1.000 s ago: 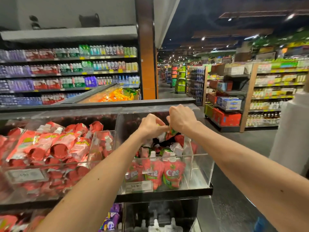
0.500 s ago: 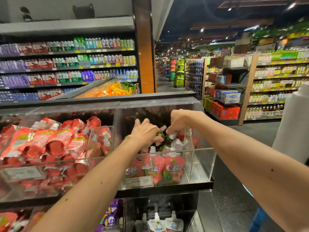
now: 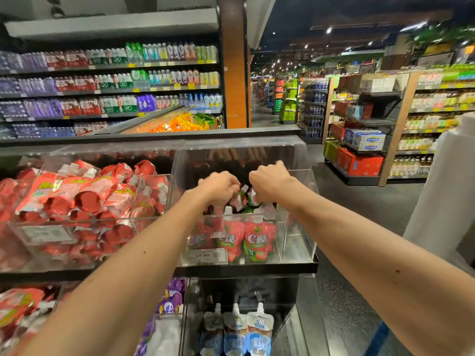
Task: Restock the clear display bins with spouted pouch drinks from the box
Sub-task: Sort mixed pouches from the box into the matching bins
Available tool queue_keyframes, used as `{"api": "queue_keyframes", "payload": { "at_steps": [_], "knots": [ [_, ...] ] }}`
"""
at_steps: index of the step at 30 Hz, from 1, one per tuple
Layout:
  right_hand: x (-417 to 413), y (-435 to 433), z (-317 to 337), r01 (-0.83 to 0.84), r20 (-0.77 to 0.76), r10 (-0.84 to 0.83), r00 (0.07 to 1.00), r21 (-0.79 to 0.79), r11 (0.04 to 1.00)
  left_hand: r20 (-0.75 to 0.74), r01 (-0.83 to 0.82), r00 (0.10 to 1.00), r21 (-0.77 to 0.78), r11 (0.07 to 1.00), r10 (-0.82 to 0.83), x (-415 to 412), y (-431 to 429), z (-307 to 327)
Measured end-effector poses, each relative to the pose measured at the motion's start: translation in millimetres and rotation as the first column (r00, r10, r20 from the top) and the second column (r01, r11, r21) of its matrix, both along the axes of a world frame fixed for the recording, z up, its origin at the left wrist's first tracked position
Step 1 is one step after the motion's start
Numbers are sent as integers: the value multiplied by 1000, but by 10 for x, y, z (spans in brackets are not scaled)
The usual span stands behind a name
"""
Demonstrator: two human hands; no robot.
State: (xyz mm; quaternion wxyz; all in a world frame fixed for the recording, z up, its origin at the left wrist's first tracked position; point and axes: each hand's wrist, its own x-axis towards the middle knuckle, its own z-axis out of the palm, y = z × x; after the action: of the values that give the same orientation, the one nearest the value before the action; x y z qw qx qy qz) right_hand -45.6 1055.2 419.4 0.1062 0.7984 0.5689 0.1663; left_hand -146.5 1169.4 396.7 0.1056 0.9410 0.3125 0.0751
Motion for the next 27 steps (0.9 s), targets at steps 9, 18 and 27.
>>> {"api": "queue_keyframes", "payload": {
  "at_steps": [9, 18, 27],
  "knots": [
    [-747, -1310, -617, 33, -326, 383, 864, 797, 603, 763, 232, 641, -85, 969, -86, -906, -993, -126],
    [-2308, -3883, -2367, 778, -829, -64, 556, 492, 390, 731, 760, 606, -417, 498, -314, -1062, -3245, -1732],
    [-2809, -6433, -3188, 964, -966, -248, 78, 136, -229, 309, 751, 430, -643, 147, -848, -708, -6234, -2905]
  ]
}}
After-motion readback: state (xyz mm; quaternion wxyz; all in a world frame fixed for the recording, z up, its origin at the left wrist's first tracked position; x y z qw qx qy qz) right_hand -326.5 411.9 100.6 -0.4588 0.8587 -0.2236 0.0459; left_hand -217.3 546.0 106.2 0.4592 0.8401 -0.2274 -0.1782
